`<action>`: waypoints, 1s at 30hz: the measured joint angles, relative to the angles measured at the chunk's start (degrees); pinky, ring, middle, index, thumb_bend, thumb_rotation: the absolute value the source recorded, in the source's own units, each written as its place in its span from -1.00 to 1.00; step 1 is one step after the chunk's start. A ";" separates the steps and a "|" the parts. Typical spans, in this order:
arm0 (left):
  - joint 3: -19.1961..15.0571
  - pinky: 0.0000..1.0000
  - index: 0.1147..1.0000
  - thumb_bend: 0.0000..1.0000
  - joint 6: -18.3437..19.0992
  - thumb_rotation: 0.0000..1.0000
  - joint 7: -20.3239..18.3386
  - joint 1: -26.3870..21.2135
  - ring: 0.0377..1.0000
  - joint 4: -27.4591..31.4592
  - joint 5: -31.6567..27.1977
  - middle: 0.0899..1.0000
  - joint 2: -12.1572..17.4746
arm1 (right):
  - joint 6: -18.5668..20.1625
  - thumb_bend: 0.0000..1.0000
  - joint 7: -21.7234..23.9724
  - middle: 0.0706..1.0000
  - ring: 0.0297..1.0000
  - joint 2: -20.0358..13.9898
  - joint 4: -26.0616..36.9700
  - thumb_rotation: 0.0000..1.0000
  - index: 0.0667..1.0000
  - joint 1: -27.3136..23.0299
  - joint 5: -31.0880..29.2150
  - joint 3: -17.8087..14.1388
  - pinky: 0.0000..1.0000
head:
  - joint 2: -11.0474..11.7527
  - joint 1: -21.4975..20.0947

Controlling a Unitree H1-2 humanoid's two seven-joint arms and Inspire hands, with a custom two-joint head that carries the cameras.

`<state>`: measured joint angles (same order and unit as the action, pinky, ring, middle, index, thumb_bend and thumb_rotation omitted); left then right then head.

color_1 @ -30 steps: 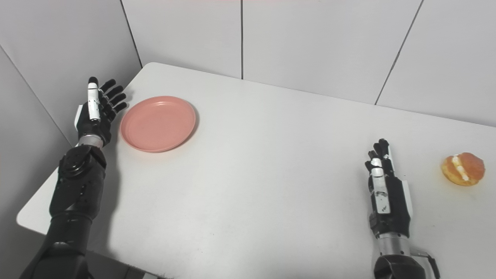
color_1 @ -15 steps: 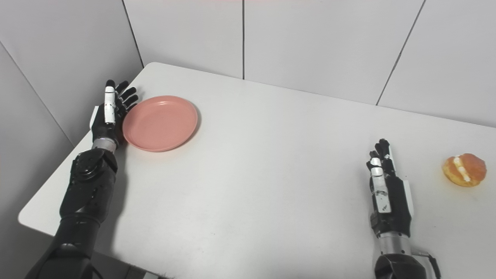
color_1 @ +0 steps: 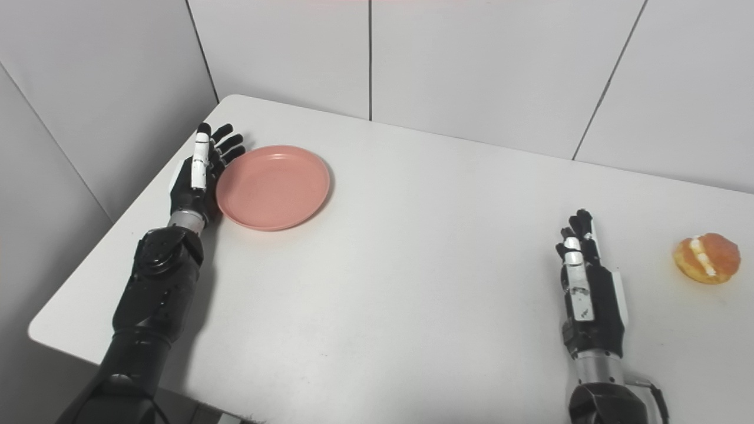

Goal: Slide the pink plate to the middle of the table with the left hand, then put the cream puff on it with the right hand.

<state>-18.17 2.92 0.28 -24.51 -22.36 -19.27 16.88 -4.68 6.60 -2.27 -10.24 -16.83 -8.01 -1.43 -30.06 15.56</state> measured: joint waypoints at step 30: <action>8.32 0.82 0.78 0.08 9.04 1.00 -0.59 1.99 0.82 11.88 3.96 0.79 -6.86 | -0.18 0.15 -3.50 0.91 0.91 2.96 0.92 0.52 0.89 0.51 4.35 0.91 0.93 | -1.84 -11.86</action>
<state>-9.85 11.96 -0.32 -22.52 -10.48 -15.32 10.02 -4.86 3.10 0.69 -9.32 -16.32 -3.66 -0.52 -31.90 3.70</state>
